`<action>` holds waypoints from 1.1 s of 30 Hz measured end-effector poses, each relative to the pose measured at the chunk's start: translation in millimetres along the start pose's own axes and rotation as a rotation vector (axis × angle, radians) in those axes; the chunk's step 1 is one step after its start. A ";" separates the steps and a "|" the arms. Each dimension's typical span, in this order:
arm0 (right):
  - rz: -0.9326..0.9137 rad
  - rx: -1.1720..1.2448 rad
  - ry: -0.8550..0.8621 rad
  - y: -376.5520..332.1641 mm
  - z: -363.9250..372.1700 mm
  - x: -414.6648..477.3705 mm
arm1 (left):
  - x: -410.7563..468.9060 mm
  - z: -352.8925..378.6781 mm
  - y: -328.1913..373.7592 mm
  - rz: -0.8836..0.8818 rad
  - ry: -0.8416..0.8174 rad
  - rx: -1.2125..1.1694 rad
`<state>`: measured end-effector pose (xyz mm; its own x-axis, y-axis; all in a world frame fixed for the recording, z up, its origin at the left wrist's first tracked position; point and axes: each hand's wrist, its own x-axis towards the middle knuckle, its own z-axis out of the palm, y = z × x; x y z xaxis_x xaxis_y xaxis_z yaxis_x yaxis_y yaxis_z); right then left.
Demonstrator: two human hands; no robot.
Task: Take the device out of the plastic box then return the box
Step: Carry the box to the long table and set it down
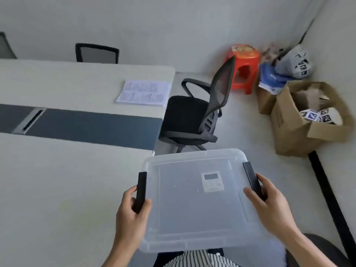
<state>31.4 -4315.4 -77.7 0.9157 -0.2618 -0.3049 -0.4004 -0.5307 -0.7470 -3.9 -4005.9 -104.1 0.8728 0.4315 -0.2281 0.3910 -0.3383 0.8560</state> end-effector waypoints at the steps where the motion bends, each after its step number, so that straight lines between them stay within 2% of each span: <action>1: -0.045 -0.028 -0.048 -12.7 3.5 15.6 | -0.6 -2.9 -1.8 -0.038 0.052 -0.012; 7: -0.243 -0.191 -0.278 -74.4 68.1 84.5 | 4.7 -30.1 -30.6 -0.211 0.275 -0.085; 14: -0.438 -0.352 -0.463 -145.2 169.8 100.0 | 30.3 -89.6 -61.0 -0.328 0.524 -0.144; 24: -0.680 -0.545 -0.676 -220.3 293.2 131.4 | 43.9 -122.0 -81.8 -0.539 0.663 -0.164; 33: -0.743 -0.523 -0.893 -245.0 366.1 150.1 | 59.4 -107.9 -91.8 -0.715 0.792 -0.258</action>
<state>279.3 -3929.5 -156.7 0.5471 0.7570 -0.3574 0.4373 -0.6225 -0.6491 -19.5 -3859.0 -146.1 -0.0022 0.9045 -0.4265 0.5783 0.3491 0.7373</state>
